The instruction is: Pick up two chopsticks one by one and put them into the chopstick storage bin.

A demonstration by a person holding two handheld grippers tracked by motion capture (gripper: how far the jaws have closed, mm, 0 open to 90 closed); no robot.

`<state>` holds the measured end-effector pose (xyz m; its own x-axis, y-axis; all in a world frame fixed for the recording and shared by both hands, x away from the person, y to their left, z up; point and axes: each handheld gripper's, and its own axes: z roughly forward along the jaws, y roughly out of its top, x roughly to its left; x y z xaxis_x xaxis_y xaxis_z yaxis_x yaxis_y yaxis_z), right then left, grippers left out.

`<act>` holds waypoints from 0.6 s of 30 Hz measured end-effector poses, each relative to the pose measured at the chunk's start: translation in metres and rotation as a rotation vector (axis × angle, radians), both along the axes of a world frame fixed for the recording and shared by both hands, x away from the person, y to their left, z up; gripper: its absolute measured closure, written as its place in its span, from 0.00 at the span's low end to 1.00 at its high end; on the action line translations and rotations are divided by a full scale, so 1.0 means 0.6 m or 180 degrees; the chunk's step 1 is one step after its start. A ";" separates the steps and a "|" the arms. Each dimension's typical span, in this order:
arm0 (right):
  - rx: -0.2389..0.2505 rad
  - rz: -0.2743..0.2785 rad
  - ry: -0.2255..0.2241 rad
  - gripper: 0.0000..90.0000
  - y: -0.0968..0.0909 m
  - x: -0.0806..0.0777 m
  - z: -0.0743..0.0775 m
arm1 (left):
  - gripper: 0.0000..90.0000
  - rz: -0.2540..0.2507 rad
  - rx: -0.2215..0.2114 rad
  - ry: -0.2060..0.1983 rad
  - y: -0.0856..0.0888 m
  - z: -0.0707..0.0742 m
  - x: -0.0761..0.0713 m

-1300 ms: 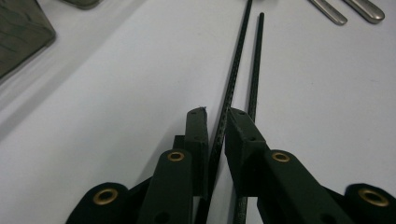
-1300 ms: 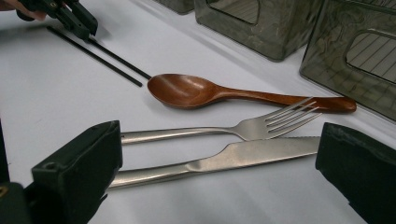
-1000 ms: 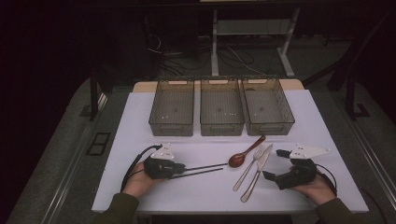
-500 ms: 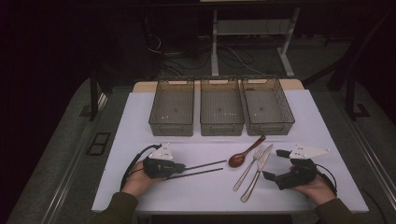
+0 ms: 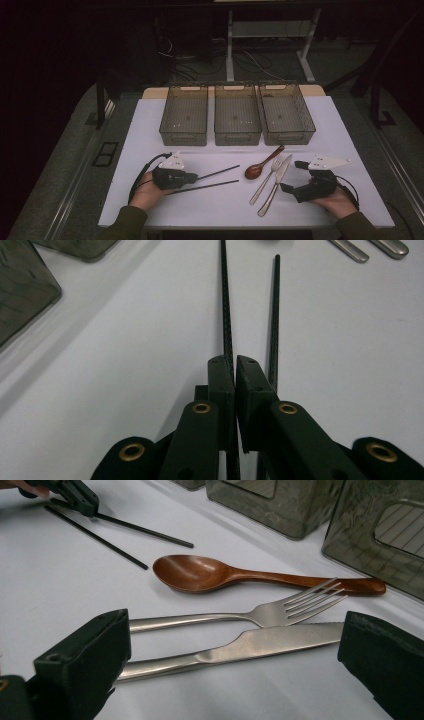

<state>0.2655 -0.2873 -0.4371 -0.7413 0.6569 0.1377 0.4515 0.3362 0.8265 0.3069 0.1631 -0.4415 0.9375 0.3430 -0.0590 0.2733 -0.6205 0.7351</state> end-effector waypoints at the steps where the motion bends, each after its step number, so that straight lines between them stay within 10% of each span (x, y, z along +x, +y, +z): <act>1: -0.0008 0.0000 -0.0004 0.00 0.000 0.000 -0.001 | 0.94 0.0009 -0.0018 -0.0003 0.000 0.001 -0.001; 18: -0.0045 -0.0029 0.0019 0.00 -0.002 0.001 -0.001 | 0.95 0.0157 -0.0108 -0.0012 0.001 0.040 -0.014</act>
